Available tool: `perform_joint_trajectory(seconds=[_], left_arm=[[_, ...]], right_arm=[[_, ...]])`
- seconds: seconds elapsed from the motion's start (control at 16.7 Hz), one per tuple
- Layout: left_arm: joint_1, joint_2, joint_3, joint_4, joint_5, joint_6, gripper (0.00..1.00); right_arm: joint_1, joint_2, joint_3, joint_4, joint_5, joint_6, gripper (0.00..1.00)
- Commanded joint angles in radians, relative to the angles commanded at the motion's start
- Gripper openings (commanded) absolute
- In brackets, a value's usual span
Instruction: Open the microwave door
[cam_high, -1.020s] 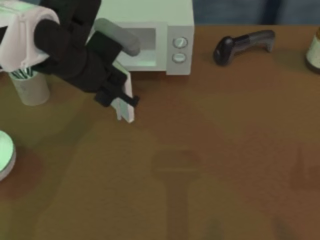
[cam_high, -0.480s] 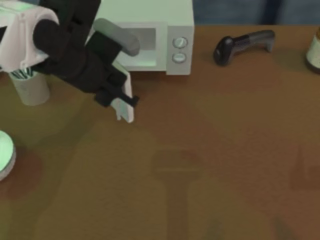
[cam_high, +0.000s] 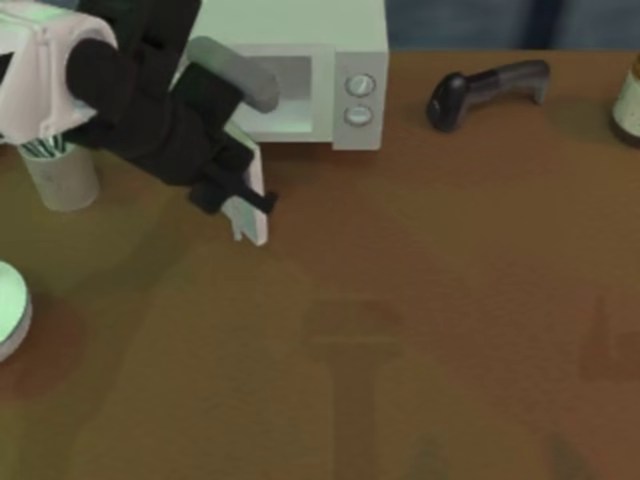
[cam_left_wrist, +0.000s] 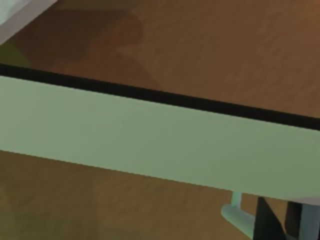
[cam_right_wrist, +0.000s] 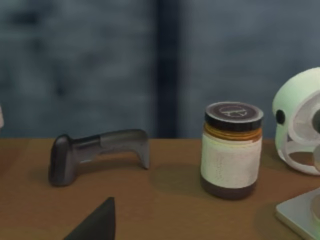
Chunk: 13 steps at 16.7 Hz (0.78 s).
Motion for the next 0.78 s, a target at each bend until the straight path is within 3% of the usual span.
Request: perform_joint_trajectory(seconds=[0.78], left_arm=[[0.075, -0.038, -0.038, -0.039, 0.097, 0.186, 0.00]], right_arm=[[0.000, 0.000, 0.000, 0.000, 0.000, 0.000, 1.00]])
